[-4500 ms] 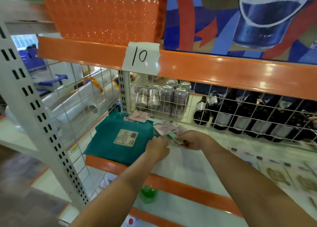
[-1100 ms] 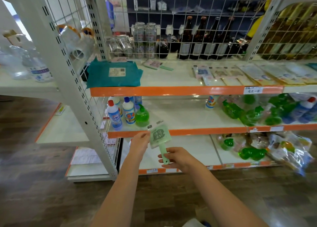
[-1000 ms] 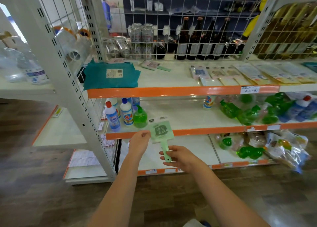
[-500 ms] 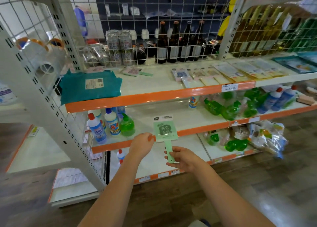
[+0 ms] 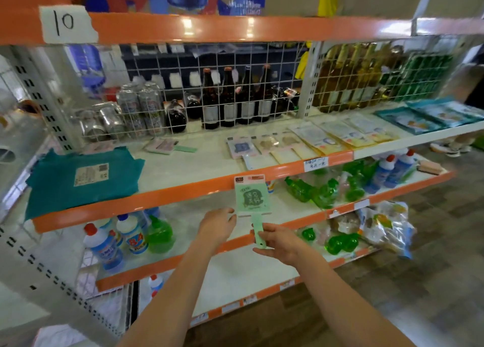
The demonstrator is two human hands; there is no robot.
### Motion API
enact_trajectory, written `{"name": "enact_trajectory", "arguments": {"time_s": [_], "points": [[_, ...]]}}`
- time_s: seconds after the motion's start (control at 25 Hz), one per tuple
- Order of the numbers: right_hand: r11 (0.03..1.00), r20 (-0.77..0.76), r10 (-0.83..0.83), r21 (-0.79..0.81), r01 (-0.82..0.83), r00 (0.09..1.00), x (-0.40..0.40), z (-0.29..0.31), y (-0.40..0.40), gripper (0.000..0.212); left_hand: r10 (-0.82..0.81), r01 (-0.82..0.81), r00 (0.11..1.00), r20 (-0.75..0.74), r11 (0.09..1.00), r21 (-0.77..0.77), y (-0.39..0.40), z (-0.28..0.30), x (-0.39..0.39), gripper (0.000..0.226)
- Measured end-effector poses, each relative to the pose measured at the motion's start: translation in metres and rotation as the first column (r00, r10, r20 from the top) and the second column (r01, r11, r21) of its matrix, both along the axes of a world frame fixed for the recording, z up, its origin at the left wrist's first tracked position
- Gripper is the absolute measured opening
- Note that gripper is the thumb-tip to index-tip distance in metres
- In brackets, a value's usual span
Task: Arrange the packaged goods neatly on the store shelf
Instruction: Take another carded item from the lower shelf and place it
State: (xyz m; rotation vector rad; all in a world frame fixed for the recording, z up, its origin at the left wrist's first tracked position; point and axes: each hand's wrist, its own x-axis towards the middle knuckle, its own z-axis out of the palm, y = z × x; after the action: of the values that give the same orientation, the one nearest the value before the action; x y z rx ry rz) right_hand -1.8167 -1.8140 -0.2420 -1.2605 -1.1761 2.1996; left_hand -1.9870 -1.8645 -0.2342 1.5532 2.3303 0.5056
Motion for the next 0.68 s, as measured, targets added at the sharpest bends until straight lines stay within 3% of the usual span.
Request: {"name": "enact_trajectory", "arguments": {"time_s": [0.16,0.52,0.68], "points": [[0.998,-0.030,0.039,0.042,-0.038,0.999,0.011,0.015,0.050,0.022,-0.010,0.008,1.000,0.021,0.997,0.082,0.047,0.022,0.012,0.034],[0.989,-0.076,0.087,0.130,-0.077,0.993,0.054,0.056,0.168,0.023,0.089,-0.088,0.996,-0.002,0.988,0.127,0.161,0.065,0.044,0.033],[0.977,-0.056,0.149,0.160,-0.139,0.987,0.053,0.066,0.200,0.022,0.124,-0.130,0.991,0.057,0.986,0.108,0.190,0.072,0.044,0.035]]}}
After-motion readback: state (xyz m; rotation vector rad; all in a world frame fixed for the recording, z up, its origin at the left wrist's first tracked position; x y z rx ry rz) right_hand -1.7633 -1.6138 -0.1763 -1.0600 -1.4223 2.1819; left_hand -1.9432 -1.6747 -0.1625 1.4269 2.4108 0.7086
